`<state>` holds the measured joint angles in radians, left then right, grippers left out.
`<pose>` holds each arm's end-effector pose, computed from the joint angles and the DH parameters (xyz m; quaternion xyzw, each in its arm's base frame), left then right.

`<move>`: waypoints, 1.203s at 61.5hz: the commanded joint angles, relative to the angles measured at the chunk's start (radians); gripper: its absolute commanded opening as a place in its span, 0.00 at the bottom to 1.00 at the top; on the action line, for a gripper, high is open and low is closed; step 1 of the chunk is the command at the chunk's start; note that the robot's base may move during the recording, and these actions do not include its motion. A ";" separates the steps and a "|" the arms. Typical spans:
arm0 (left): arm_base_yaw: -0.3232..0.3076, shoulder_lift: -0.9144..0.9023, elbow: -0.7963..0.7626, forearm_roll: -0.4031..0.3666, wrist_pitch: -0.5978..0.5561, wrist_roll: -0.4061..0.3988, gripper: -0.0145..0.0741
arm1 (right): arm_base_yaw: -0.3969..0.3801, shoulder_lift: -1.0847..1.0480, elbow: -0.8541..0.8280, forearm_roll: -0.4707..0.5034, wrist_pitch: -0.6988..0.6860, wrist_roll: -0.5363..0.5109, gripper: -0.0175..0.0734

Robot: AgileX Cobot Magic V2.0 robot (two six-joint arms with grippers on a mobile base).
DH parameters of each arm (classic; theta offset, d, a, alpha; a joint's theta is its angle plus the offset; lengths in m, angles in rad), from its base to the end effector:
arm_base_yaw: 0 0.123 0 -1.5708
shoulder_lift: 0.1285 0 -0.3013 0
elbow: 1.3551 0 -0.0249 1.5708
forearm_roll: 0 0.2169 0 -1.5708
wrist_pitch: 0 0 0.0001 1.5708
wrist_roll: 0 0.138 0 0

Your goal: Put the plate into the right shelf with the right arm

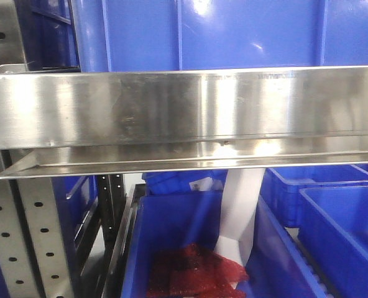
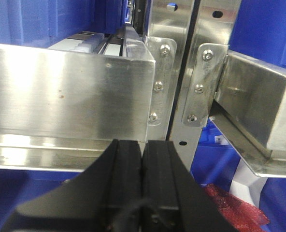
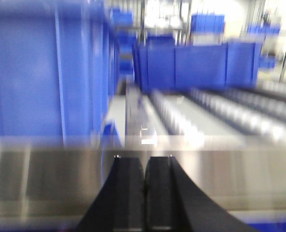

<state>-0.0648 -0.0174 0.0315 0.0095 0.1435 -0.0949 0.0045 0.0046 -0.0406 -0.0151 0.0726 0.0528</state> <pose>0.0526 -0.0032 0.1873 -0.0080 0.7315 -0.0507 0.6799 0.0514 0.0001 0.2212 0.0118 0.6889 0.0149 0.7246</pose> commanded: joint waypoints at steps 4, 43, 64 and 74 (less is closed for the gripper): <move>-0.007 -0.004 0.010 -0.002 -0.084 -0.006 0.11 | -0.007 -0.029 0.063 0.004 -0.121 0.003 0.26; -0.007 -0.004 0.010 -0.002 -0.084 -0.006 0.11 | -0.007 -0.029 0.062 0.008 -0.057 0.001 0.26; -0.007 -0.004 0.010 -0.002 -0.084 -0.006 0.11 | -0.007 -0.029 0.062 0.026 -0.057 0.001 0.26; -0.007 -0.004 0.010 -0.002 -0.084 -0.006 0.11 | -0.007 -0.029 0.062 0.026 -0.057 0.002 0.26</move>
<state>-0.0648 -0.0174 0.0315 0.0095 0.1435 -0.0949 0.0045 -0.0101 0.0295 0.0100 0.0933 0.0528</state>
